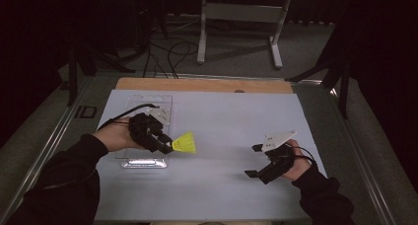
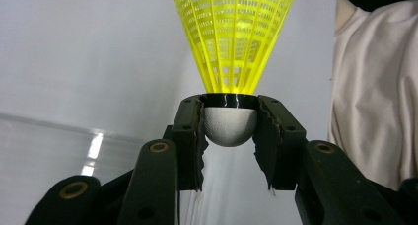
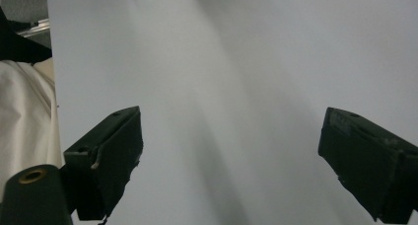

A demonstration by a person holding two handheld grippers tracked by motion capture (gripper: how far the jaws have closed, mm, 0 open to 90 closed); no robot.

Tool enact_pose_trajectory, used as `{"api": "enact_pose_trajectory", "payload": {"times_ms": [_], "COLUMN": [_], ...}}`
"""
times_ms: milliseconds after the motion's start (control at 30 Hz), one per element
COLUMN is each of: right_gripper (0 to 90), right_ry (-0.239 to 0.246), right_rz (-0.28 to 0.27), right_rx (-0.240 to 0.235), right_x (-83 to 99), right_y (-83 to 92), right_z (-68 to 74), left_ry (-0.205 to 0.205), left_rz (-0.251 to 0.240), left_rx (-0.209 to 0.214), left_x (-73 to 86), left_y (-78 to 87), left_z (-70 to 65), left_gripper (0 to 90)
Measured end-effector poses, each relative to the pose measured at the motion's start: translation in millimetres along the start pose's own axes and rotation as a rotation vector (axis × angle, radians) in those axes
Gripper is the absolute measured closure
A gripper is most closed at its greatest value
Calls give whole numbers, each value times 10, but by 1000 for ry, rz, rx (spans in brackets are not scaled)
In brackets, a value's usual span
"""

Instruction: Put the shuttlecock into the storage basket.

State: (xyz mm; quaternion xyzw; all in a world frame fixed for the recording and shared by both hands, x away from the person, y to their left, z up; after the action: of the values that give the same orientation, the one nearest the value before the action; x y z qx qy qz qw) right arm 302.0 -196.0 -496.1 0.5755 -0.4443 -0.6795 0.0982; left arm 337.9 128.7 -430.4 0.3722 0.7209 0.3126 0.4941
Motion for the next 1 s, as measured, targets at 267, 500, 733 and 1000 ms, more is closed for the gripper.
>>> {"api": "enact_pose_trajectory", "payload": {"times_ms": [267,500,733,1000], "right_gripper": [100,99,101,101], "right_ry": [-23,-62,-72,-92], "right_rz": [-74,-126,-153,-165], "right_rx": [15,25,61,72], "right_x": [104,221,309,411], "right_y": [70,106,144,169], "right_z": [24,45,74,117], "left_ry": [71,147,215,292], "left_rz": [-23,-54,-84,-114], "left_rx": [-45,-83,-102,-164], "left_x": [232,477,701,883], "left_y": [209,387,536,667], "left_z": [62,91,119,142], "left_gripper": [654,654,654,654]}}
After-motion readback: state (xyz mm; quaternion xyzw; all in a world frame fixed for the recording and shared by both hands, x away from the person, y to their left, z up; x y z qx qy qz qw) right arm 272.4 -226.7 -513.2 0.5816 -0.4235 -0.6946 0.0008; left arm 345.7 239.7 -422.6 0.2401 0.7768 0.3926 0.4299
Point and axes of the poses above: each handheld gripper's, and its own axes: y roughly backward along the jaws, x roughly out of its underside, z roughly to its left, the point moved 6 cm from there along -y, roughly forward along the jaws, and after that the axes turned 11 degrees about x, right-handed, at the moved point
